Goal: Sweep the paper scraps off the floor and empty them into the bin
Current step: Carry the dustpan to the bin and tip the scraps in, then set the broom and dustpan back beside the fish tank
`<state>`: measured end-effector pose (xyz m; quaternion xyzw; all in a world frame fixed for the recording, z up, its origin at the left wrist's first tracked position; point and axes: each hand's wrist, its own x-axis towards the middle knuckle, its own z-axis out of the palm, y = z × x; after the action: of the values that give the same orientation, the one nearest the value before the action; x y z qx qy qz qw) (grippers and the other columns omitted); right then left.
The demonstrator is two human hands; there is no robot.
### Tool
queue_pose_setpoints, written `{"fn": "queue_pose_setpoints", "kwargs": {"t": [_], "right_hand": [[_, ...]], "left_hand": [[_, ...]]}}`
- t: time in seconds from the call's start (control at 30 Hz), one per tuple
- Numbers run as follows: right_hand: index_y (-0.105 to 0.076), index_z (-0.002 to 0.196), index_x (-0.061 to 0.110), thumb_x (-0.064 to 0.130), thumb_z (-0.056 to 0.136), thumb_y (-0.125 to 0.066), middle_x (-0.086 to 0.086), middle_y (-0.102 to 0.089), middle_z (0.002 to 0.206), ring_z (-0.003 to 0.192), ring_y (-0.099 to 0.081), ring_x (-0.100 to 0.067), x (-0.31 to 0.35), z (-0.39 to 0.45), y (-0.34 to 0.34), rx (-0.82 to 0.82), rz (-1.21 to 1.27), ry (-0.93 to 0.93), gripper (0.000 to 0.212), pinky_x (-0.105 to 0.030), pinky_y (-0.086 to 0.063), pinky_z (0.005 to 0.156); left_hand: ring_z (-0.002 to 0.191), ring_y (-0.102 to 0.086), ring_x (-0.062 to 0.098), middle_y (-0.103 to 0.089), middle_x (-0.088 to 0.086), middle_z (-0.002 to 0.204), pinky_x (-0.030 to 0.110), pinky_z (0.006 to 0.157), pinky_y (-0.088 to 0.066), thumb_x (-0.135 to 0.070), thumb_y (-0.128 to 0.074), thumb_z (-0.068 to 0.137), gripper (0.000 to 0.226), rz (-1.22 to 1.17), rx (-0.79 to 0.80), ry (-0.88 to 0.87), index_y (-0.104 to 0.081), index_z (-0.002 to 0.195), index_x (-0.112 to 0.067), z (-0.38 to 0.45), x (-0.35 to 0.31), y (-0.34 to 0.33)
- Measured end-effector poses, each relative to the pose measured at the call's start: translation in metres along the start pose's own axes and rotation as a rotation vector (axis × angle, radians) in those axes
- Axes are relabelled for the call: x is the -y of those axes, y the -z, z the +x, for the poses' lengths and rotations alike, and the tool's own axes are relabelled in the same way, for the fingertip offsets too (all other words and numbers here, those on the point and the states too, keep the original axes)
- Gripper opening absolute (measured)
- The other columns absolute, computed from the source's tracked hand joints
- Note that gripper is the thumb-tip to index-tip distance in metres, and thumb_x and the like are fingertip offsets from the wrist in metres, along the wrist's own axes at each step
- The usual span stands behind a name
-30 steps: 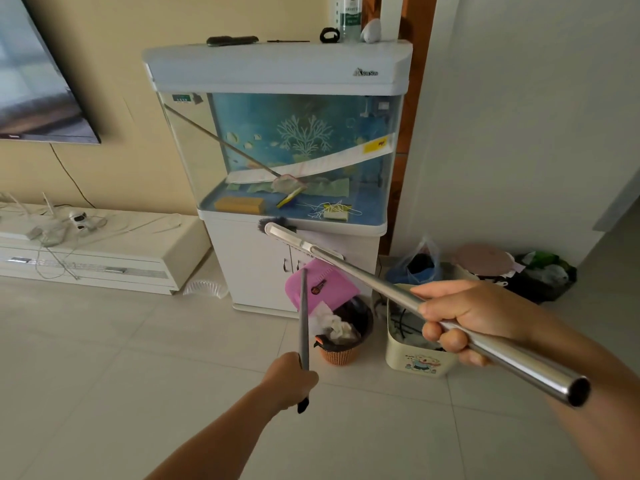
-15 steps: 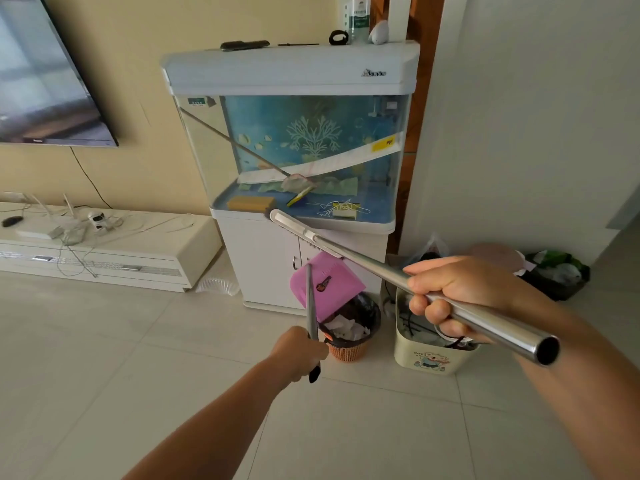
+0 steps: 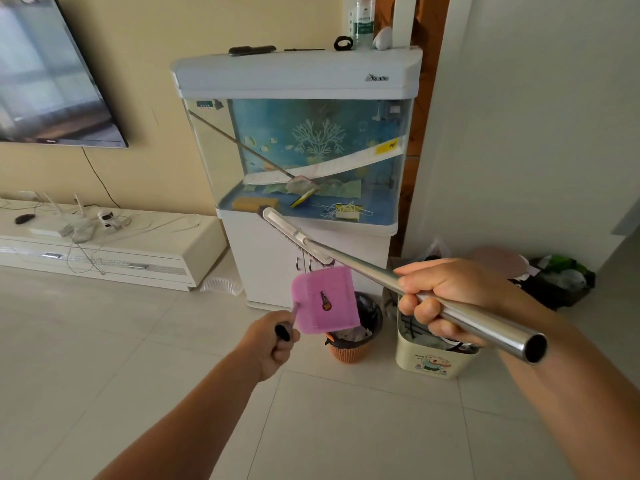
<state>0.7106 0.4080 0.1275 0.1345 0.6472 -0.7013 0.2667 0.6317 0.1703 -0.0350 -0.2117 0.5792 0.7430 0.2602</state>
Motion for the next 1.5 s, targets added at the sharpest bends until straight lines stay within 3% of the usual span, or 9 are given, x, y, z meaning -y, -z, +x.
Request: {"fn": "queue_pose_setpoints", "kwargs": {"t": [0.07, 0.17, 0.4, 0.57, 0.77, 0.93, 1.1, 1.33, 1.5], "right_hand": [[-0.051, 0.112, 0.008, 0.006, 0.097, -0.038, -0.003, -0.047, 0.053, 0.027, -0.041, -0.003, 0.001, 0.006, -0.005, 0.022, 0.019, -0.018, 0.02, -0.012, -0.034, 0.024], [-0.047, 0.088, 0.007, 0.011, 0.098, -0.038, -0.001, -0.045, 0.051, 0.025, -0.041, -0.003, 0.007, 0.018, -0.015, 0.056, 0.08, -0.078, 0.014, -0.011, -0.034, 0.024], [-0.046, 0.1, 0.004, 0.0, 0.092, -0.036, -0.003, -0.046, 0.056, 0.029, -0.045, -0.004, 0.033, 0.082, -0.082, 0.151, 0.267, -0.049, 0.013, -0.012, -0.035, 0.028], [-0.045, 0.069, 0.006, 0.003, 0.094, -0.037, -0.003, -0.04, 0.06, 0.026, -0.048, -0.009, 0.076, 0.139, -0.148, 0.224, 0.53, -0.033, 0.027, -0.015, -0.041, 0.027], [-0.053, 0.083, -0.002, 0.001, 0.094, -0.042, -0.014, -0.048, 0.071, 0.039, -0.056, -0.018, 0.128, 0.204, -0.214, 0.16, 0.782, 0.037, 0.016, -0.022, -0.046, 0.028], [-0.055, 0.084, -0.004, 0.001, 0.096, -0.039, -0.016, -0.052, 0.074, 0.058, -0.053, -0.018, 0.148, 0.251, -0.229, 0.072, 0.925, 0.062, 0.021, -0.022, -0.046, 0.027], [-0.055, 0.074, -0.004, 0.0, 0.097, -0.039, -0.015, -0.056, 0.067, 0.026, -0.056, -0.017, 0.16, 0.312, -0.231, -0.002, 0.957, 0.039, 0.028, -0.022, -0.051, 0.036], [-0.057, 0.076, -0.005, 0.003, 0.098, -0.041, -0.017, -0.06, 0.061, 0.027, -0.058, -0.018, 0.18, 0.428, -0.203, -0.069, 1.056, -0.016, 0.029, -0.024, -0.049, 0.03], [-0.057, 0.078, -0.005, 0.005, 0.098, -0.04, -0.018, -0.06, 0.062, 0.026, -0.057, -0.019, 0.185, 0.514, -0.174, -0.179, 1.165, -0.086, 0.028, -0.023, -0.046, 0.028]], "left_hand": [[0.024, -0.027, 0.005, -0.042, 0.007, 0.063, 0.009, 0.026, -0.018, -0.014, -0.045, 0.089, 0.026, -0.079, 0.01, 0.028, -0.058, 0.106, 0.0, -0.002, -0.008, 0.008], [0.022, -0.028, 0.004, -0.048, 0.006, 0.049, 0.008, 0.025, -0.016, -0.014, -0.045, 0.089, 0.018, -0.102, -0.017, 0.047, -0.05, 0.077, -0.001, -0.008, -0.028, 0.02], [0.022, -0.026, 0.005, -0.048, 0.006, 0.046, 0.007, 0.024, -0.017, -0.015, -0.046, 0.087, 0.023, 0.008, -0.065, 0.068, -0.037, 0.066, -0.013, -0.004, -0.108, 0.052], [0.023, -0.027, 0.006, -0.05, 0.005, 0.05, 0.007, 0.026, -0.017, -0.018, -0.047, 0.084, 0.023, 0.145, -0.065, 0.153, -0.038, 0.064, -0.015, 0.021, -0.158, 0.078], [0.024, -0.029, 0.007, -0.048, 0.008, 0.049, 0.009, 0.025, -0.022, -0.016, -0.046, 0.086, 0.044, 0.277, -0.067, 0.245, -0.041, 0.043, -0.011, 0.06, -0.209, 0.13], [0.026, -0.032, 0.007, -0.043, 0.003, 0.044, 0.011, 0.028, -0.026, -0.012, -0.043, 0.088, 0.016, 0.426, -0.109, 0.311, -0.053, 0.078, -0.006, 0.096, -0.221, 0.17], [0.028, -0.029, 0.006, -0.04, 0.002, 0.051, 0.013, 0.028, -0.024, -0.005, -0.04, 0.087, 0.022, 0.497, -0.148, 0.31, -0.061, 0.09, -0.004, 0.154, -0.228, 0.19], [0.028, -0.025, 0.007, -0.038, 0.001, 0.06, 0.014, 0.031, -0.019, -0.011, -0.04, 0.087, 0.024, 0.576, -0.08, 0.34, -0.06, 0.097, -0.006, 0.256, -0.277, 0.182], [0.029, -0.02, 0.005, -0.043, 0.0, 0.067, 0.015, 0.029, -0.018, -0.019, -0.047, 0.09, 0.043, 0.792, 0.101, 0.529, -0.059, 0.128, -0.003, 0.34, -0.314, 0.171]]}}
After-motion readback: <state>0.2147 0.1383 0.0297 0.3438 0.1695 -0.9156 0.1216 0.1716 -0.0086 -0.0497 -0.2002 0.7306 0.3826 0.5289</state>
